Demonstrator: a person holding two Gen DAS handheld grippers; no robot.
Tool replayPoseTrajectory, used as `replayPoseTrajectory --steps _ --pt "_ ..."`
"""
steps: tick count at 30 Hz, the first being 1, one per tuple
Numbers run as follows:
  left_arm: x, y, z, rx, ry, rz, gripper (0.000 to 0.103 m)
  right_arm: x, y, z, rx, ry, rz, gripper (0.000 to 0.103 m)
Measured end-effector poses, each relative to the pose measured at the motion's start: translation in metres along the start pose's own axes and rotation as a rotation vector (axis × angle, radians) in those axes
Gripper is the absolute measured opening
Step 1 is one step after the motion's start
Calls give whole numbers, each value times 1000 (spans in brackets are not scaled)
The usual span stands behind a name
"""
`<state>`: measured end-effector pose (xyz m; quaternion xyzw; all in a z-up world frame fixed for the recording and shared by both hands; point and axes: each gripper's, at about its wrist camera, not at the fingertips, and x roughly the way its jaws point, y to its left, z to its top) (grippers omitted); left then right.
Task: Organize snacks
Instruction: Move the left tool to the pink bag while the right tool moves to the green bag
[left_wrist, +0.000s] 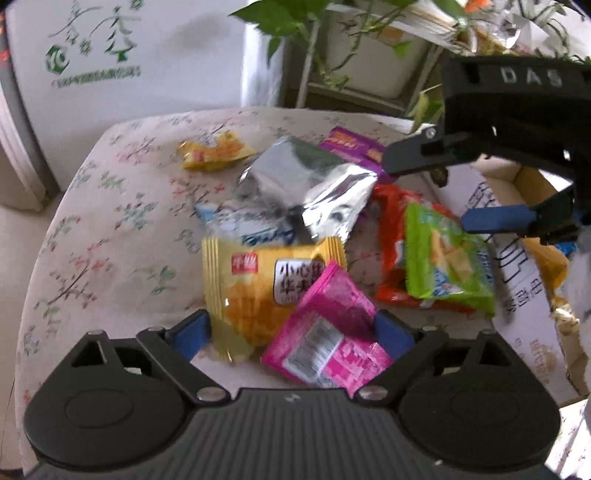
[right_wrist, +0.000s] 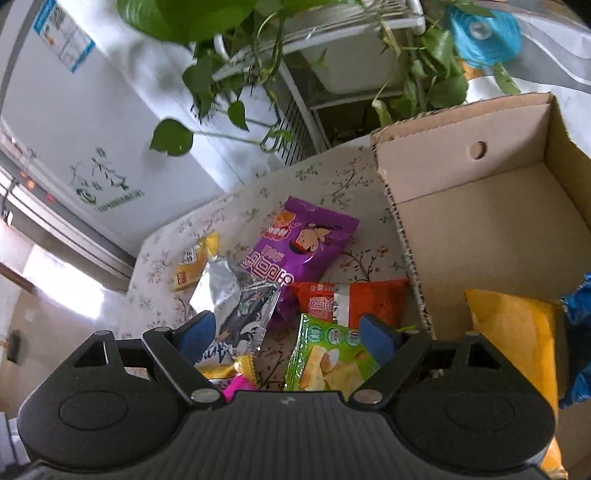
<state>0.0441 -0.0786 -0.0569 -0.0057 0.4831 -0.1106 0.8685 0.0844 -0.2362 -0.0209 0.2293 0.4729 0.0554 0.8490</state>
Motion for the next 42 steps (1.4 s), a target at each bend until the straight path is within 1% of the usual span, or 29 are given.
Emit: replayPoseTrajectory --steps 2,6,8,10,14,16,17,19,21,23,25,29,32,34,36,38,40,42 --pt "-2 5 -2 15 1 21 98 4 2 -1 -2 7 -18 93" --pt "-9 17 -3 35 9 71 98 4 8 -5 -9 39 -37 97" --pt "-12 26 -3 27 13 100 98 3 11 -9 -8 68 -12 99" --pt "-15 38 -2 16 26 123 98 5 10 -14 32 108 26 101" --pt "-25 55 -2 16 41 186 97 3 8 -24 92 195 89 101" --pt "-31 62 -3 16 37 217 96 -3 9 -26 88 198 102 100" --pt "-34 67 -3 6 32 223 95 -8 10 -26 73 180 88 100" --pt "-42 77 -5 -44 20 204 95 -17 13 -24 9 114 25 100" --pt "-47 87 -7 -104 15 158 95 -18 17 -24 -55 66 -34 100" --pt "-48 90 -10 -136 12 141 95 -13 19 -24 -123 38 -96 100" --pt "-48 87 -12 -135 15 137 95 -5 18 -23 -146 24 -130 100" --pt "-48 82 -17 -128 23 123 95 6 12 -24 -112 54 -128 101" --pt "-49 84 -19 -136 30 141 95 1 10 -31 -57 99 -37 101" --pt "-49 87 -19 -147 36 157 95 1 10 -38 -20 175 -2 101" --pt "-50 91 -19 -156 45 170 95 0 8 -46 6 210 17 100" --pt "-51 95 -21 -174 46 167 95 -7 10 -52 -17 206 23 100" --pt "-52 97 -21 -181 46 161 95 -19 11 -55 -55 179 15 100" --pt "-51 96 -23 -175 54 147 95 -26 12 -59 -103 143 -15 101"
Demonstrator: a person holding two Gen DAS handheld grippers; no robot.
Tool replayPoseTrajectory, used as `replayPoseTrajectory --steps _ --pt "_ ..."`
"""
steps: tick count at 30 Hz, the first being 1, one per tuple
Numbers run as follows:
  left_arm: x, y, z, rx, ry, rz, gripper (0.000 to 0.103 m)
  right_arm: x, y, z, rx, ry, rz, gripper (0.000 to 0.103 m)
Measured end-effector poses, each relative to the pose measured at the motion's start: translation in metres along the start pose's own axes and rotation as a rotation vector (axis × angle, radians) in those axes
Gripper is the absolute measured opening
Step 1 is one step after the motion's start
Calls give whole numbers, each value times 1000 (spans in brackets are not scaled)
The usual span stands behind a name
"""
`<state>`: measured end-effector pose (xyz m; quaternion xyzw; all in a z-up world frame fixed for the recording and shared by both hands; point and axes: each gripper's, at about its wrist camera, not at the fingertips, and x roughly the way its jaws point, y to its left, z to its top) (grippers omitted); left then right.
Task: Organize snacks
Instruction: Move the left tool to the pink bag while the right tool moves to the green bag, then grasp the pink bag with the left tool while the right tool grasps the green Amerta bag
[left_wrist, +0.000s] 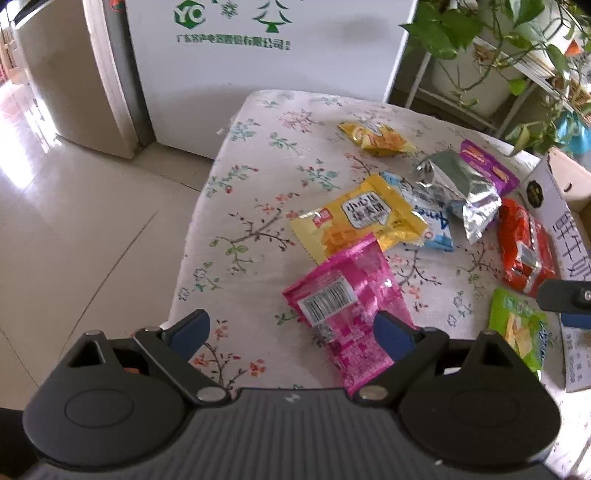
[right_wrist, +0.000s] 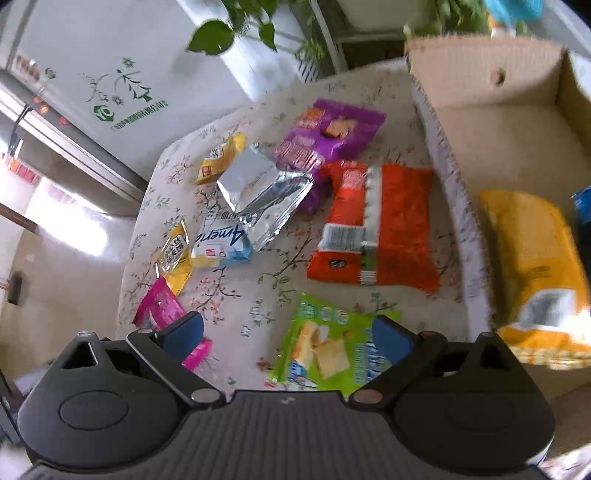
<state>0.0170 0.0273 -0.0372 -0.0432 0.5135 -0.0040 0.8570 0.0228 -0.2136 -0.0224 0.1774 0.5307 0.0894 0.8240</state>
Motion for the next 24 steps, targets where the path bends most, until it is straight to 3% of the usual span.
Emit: replayPoseTrajectory --steps 5,9,15,21,24 --pt "4 -7 -4 19 8 -14 95 20 10 -2 -166 -25 -121 101" --pt "5 -7 -5 29 4 -20 95 32 15 -6 -227 -1 -132 101" --pt "6 1 -3 1 16 -13 95 30 16 -24 -148 161 58 101" --pt "8 0 -1 -6 26 -11 95 13 39 -45 -398 62 -45 101" --pt "10 -2 1 -30 38 -24 95 19 38 -43 -437 46 -82 101"
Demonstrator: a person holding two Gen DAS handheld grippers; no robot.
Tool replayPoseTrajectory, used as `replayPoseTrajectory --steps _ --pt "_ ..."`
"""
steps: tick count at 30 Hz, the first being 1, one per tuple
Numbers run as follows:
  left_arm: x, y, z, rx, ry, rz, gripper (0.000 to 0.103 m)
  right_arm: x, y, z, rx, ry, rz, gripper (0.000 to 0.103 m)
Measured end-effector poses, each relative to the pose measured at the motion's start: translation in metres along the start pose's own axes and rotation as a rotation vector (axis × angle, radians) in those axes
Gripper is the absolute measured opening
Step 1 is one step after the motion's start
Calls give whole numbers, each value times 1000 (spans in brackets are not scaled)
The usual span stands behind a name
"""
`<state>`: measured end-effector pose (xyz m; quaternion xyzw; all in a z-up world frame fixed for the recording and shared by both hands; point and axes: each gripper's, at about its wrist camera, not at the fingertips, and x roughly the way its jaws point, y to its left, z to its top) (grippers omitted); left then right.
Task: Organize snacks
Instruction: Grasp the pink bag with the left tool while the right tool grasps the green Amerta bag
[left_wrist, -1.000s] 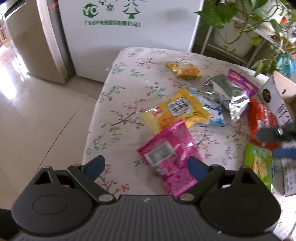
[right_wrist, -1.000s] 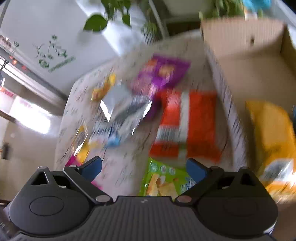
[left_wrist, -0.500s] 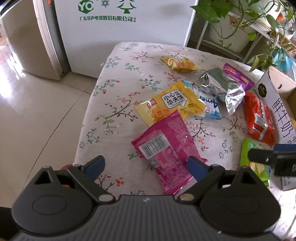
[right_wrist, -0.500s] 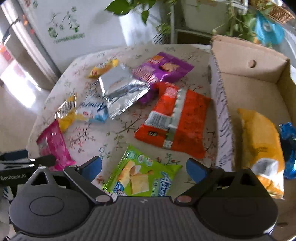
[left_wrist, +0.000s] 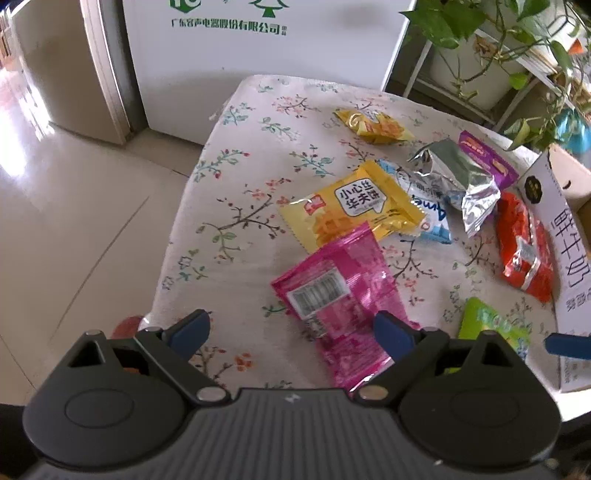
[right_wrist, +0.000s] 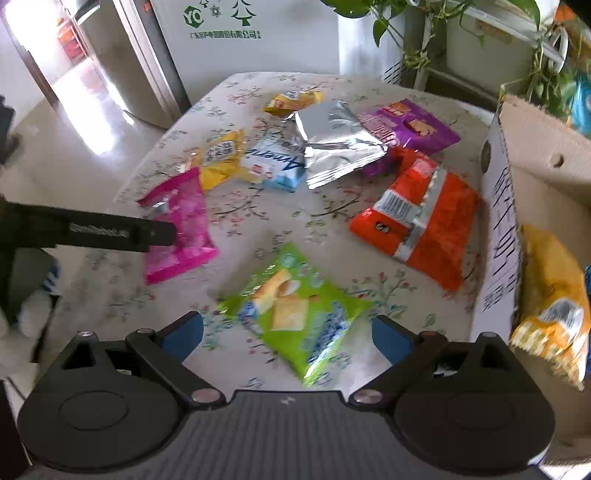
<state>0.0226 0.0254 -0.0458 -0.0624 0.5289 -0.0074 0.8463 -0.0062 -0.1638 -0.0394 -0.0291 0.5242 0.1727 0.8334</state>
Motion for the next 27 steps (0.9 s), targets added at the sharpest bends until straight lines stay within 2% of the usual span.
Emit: replayPoseTrajectory --steps 4,6,8,14,16,18,21,23,27 --pt "3 -4 2 -34 12 -6 95 8 6 5 -106 -34 -32 101" --pt "5 -6 4 -45 14 -4 96 11 7 6 -157 -50 -20 101" --pt "6 -7 4 -59 13 6 97 16 5 6 -174 -38 1 101" --pt "9 -22 3 -72 7 26 98 26 12 3 -223 -12 -14 101" --pt "10 -30 3 -54 14 7 99 30 15 1 -231 6 -22 101" --pt "12 -37 2 -25 17 20 99 31 16 1 -222 5 -28 100" --pt "15 -40 1 6 2 50 100 30 13 0 -174 4 -19 95" --pt "15 -39 1 5 -4 62 99 27 13 -1 -175 -4 -21 88" --pt "17 -39 -1 22 -19 92 97 24 16 -4 -172 -17 -28 82"
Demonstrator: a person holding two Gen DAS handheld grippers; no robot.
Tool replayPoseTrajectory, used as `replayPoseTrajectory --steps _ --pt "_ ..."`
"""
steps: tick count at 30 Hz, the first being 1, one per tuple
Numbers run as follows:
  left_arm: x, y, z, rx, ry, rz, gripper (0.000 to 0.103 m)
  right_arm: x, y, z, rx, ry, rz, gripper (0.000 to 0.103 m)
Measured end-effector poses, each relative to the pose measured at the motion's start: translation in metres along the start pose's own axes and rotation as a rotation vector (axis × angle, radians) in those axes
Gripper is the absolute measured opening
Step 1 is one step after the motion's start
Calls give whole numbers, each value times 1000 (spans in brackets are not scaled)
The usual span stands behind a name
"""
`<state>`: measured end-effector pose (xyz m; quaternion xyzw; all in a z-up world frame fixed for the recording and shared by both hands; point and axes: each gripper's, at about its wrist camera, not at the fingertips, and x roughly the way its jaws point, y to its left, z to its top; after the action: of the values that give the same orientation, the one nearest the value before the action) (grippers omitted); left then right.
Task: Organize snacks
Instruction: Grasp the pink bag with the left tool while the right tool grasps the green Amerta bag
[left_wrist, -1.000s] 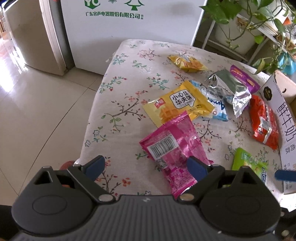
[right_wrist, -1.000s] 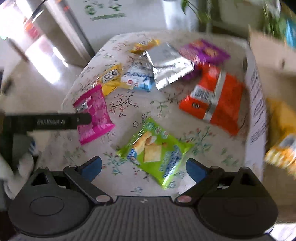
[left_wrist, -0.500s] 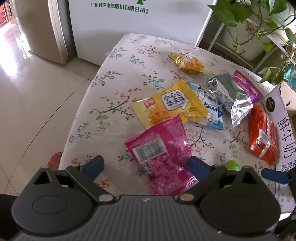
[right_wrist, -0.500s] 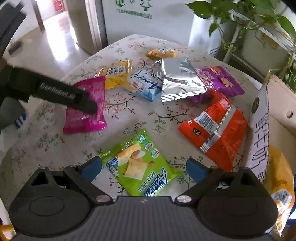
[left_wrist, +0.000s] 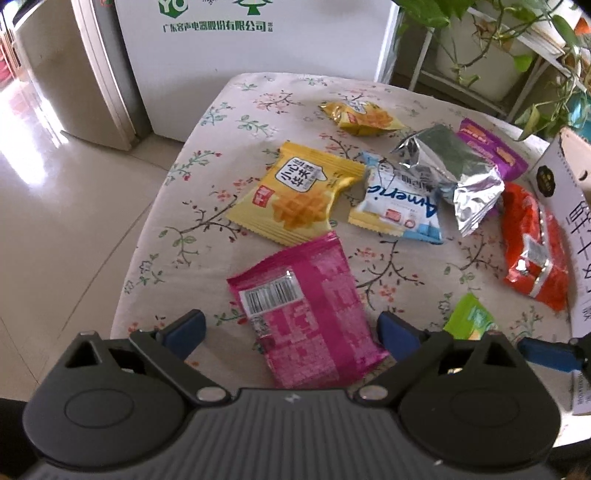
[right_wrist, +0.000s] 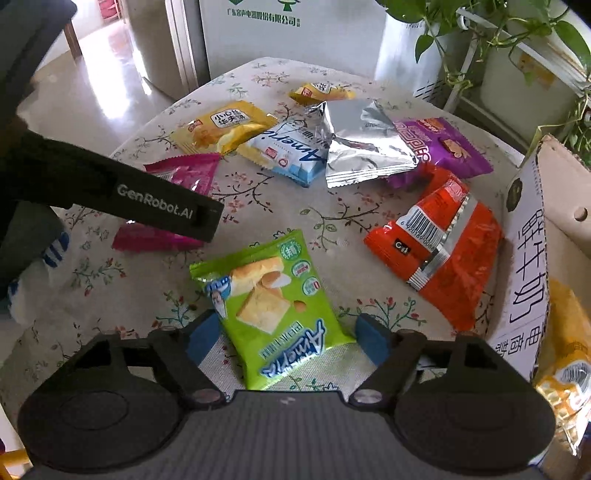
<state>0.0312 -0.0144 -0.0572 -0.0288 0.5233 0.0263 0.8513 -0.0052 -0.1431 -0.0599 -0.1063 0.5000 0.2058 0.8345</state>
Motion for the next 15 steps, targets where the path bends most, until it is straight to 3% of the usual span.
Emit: replayPoseTrajectory --steps 3,7,10,13,15 --pt "-3 2 -3 0 -26 -2 92 -4 2 -1 -6 -6 6 73" --pt "-9 8 -4 16 -67 -9 70 -4 0 0 -5 -1 32 71" --pt "-12 14 -4 21 -70 -23 62 -8 -1 -1 -2 -18 54 76" --pt "-13 17 -6 41 -67 -45 61 -10 -4 1 20 -50 60 90" --pt "-14 19 -6 49 -60 -51 66 -9 -3 3 23 -67 50 93"
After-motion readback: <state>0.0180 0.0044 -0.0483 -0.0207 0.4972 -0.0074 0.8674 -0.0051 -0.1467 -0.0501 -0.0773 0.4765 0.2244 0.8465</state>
